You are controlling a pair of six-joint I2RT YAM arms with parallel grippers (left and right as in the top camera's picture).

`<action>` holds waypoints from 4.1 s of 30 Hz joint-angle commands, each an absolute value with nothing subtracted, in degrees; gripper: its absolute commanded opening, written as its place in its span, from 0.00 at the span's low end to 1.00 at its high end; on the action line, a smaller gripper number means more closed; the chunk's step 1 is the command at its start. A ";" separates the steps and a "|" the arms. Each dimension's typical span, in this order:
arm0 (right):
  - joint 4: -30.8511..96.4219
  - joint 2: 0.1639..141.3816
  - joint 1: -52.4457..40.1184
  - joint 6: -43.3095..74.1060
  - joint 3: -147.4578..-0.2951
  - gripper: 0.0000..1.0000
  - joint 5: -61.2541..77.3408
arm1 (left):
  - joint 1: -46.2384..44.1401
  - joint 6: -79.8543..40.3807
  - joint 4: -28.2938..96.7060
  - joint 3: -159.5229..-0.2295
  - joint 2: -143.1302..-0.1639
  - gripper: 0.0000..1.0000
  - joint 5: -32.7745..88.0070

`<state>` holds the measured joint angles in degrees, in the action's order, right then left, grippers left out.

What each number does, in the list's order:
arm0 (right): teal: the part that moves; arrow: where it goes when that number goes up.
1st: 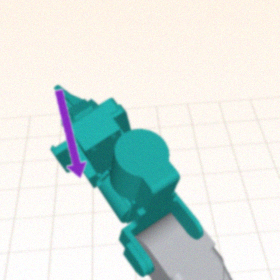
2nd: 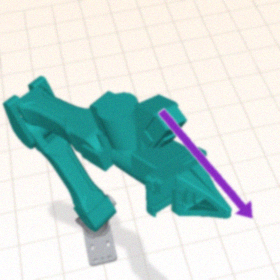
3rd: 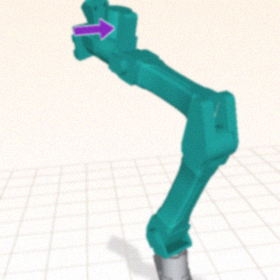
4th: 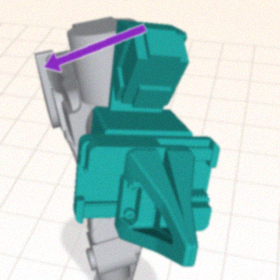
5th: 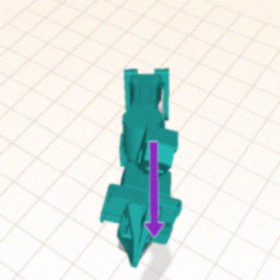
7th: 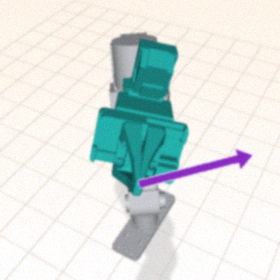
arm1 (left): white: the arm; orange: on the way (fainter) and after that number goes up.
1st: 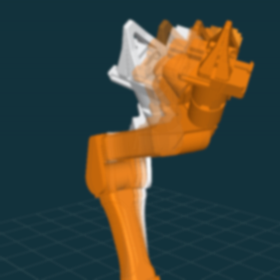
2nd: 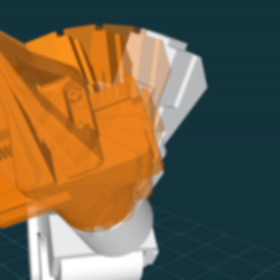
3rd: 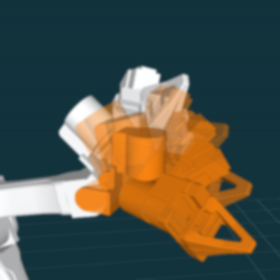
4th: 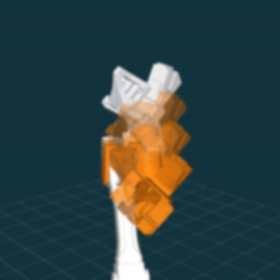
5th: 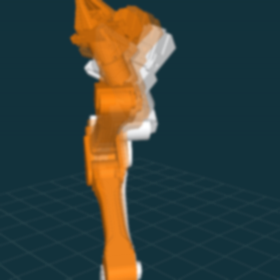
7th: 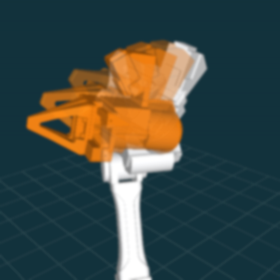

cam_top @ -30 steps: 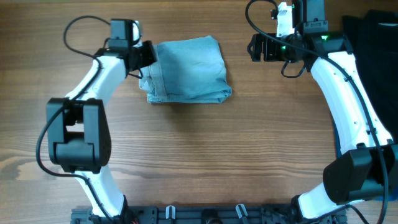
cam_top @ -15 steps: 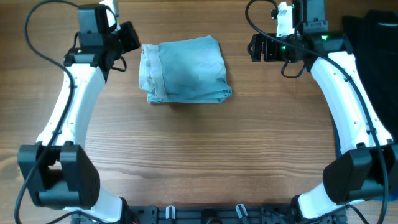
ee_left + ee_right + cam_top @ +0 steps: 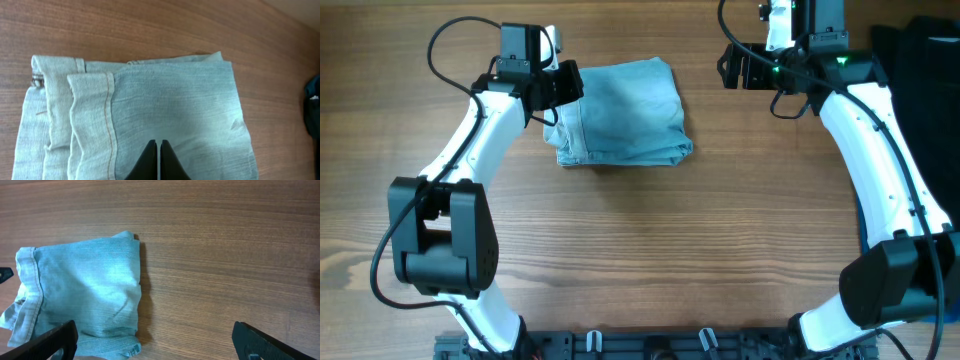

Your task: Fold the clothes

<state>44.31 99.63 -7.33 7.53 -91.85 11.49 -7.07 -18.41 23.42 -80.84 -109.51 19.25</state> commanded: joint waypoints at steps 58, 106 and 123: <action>33.12 109.82 -18.46 -1.08 -89.95 0.04 16.21 | -7.03 -20.32 32.29 -81.71 -104.31 0.04 20.36; 23.83 106.65 -17.82 9.39 -53.49 0.09 9.34 | -8.51 -15.86 5.13 -82.89 -127.76 0.04 5.48; 24.73 90.52 -17.76 5.93 -62.04 0.82 12.84 | -4.71 -16.84 48.38 -84.97 -106.28 0.71 20.45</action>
